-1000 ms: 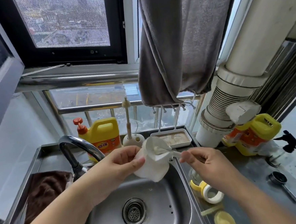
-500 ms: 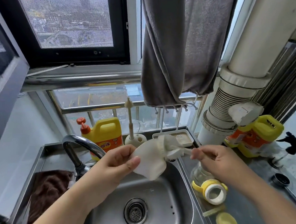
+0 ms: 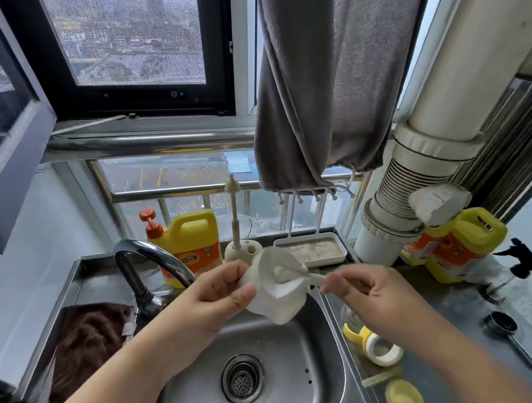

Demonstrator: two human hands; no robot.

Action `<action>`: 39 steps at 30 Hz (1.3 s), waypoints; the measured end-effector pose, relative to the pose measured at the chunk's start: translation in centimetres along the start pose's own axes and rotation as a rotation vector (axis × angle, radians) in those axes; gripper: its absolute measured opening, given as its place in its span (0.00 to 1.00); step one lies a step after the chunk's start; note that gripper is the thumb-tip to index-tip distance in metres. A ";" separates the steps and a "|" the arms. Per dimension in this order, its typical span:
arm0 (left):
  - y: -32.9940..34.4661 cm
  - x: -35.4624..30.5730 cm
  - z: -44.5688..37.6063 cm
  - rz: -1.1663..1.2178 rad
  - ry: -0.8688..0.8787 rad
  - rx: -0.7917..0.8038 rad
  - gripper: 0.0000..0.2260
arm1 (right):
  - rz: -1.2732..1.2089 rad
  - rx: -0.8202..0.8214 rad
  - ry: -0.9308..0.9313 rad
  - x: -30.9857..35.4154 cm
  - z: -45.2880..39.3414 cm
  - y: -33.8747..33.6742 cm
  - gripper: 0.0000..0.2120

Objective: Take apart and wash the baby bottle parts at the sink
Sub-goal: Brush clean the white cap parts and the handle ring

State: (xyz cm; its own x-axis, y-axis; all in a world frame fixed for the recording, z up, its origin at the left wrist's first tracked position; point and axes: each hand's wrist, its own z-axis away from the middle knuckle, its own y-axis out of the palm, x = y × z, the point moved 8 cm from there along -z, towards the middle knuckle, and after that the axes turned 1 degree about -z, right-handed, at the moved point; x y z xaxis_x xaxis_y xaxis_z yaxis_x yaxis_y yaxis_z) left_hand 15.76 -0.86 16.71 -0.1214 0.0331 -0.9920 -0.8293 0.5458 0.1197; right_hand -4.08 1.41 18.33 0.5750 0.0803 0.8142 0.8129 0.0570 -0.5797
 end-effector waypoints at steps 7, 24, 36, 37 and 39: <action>-1.1 -0.8 0.5 0.148 0.020 -0.013 0.16 | -0.046 -0.067 0.064 -2.1 0.3 -1.2 0.32; -0.5 0.5 0.0 -0.053 -0.215 0.013 0.22 | -0.001 -0.034 0.044 -2.1 0.0 0.1 0.23; -0.5 0.3 -0.7 0.180 -0.111 0.010 0.20 | -0.004 -0.087 0.010 -1.6 -0.9 -1.2 0.27; -0.8 0.2 -0.5 0.226 -0.105 0.003 0.18 | -0.015 -0.095 0.026 -2.0 -0.6 -1.5 0.30; -1.1 0.4 -0.3 0.268 -0.117 -0.004 0.17 | -0.015 -0.076 0.021 -2.2 -0.1 -1.2 0.36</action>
State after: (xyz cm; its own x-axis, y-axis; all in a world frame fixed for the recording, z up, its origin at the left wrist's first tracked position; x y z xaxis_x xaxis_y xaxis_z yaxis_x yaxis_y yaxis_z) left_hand 16.45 -1.66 16.20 -0.2726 0.2721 -0.9229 -0.7785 0.5013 0.3777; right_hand -6.35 1.10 17.24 0.5638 0.0596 0.8237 0.8257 -0.0176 -0.5639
